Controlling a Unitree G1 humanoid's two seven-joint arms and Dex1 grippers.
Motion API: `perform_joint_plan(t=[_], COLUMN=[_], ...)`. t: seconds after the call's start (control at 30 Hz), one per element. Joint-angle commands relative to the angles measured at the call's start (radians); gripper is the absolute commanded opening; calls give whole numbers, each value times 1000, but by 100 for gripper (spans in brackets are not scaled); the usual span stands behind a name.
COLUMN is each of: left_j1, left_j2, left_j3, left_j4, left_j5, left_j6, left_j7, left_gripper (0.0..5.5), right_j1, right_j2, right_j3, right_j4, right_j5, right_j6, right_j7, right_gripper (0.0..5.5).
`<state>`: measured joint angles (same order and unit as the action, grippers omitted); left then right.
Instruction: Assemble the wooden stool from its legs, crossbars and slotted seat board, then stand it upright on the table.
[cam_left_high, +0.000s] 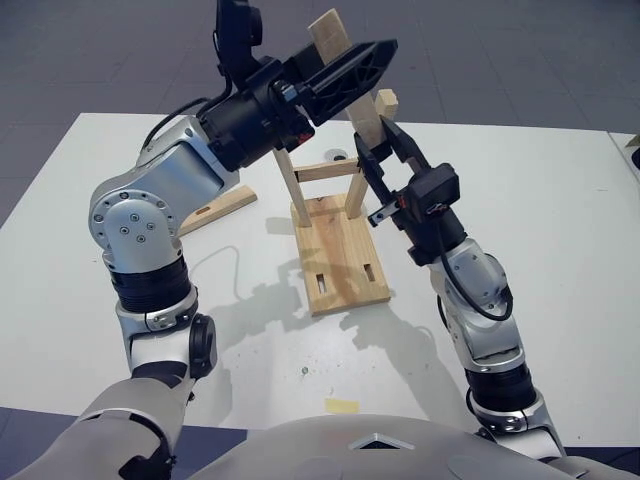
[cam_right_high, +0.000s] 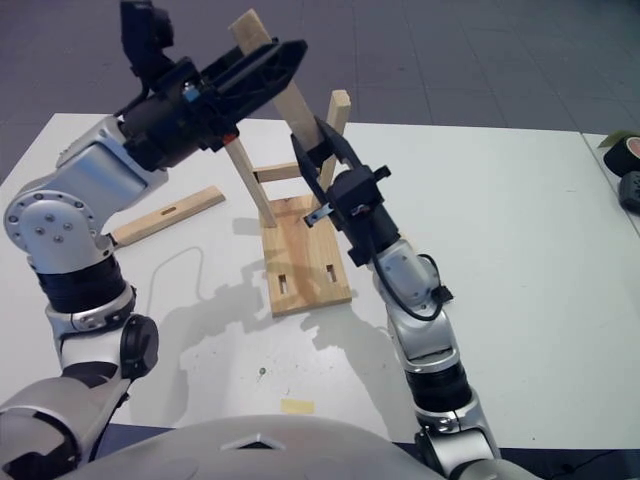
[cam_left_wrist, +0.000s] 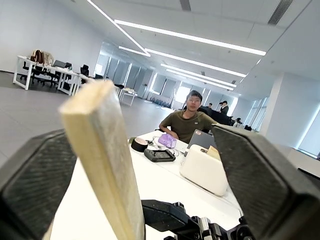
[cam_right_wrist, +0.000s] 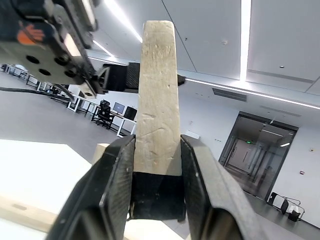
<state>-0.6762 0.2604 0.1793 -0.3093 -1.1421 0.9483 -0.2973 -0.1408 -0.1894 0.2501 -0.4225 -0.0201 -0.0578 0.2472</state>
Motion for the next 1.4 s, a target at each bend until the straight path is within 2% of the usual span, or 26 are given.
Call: perform_joint_plan(t=[0.03,0.67,0.83,0.87,0.97,1.07,1.13,1.2,1.27,1.4], left_j1=[1,-2,-18,-39,-133,-203,-158,-75,-2,49], left_j2=[23,30,25,34,81,267,416,504,489,387], left_j3=[-3,-18,14,33,124,198,145,67,55,1], left_j4=[-2,-2,-21,-20,17,134,263,410,582,936], left_j5=[4,67,58,68,80,223,444,637,716,887], left_j6=[2,-33,-62,-87,-165,-295,-441,-594,-683,-918], left_j7=[7,33,48,48,58,-33,-125,-199,-215,-115], left_gripper=[395,53,44,44,43,43,43,43,43,43], right_j1=[3,35,35,36,38,52,71,91,104,113], right_j2=[0,6,11,12,12,8,8,6,8,14], right_j3=[4,0,-9,-11,-23,-56,-87,-112,-130,-150], right_j4=[-5,-12,-12,-11,-7,-5,-10,-16,-17,-19], right_j5=[-21,-47,-41,-43,-44,-37,-29,-27,-24,-11], right_j6=[-3,1,18,25,39,52,62,68,74,86], right_j7=[7,14,14,11,6,-6,-20,-32,-42,-47], right_gripper=[131,131,131,167,211,261,293,328,369,438])
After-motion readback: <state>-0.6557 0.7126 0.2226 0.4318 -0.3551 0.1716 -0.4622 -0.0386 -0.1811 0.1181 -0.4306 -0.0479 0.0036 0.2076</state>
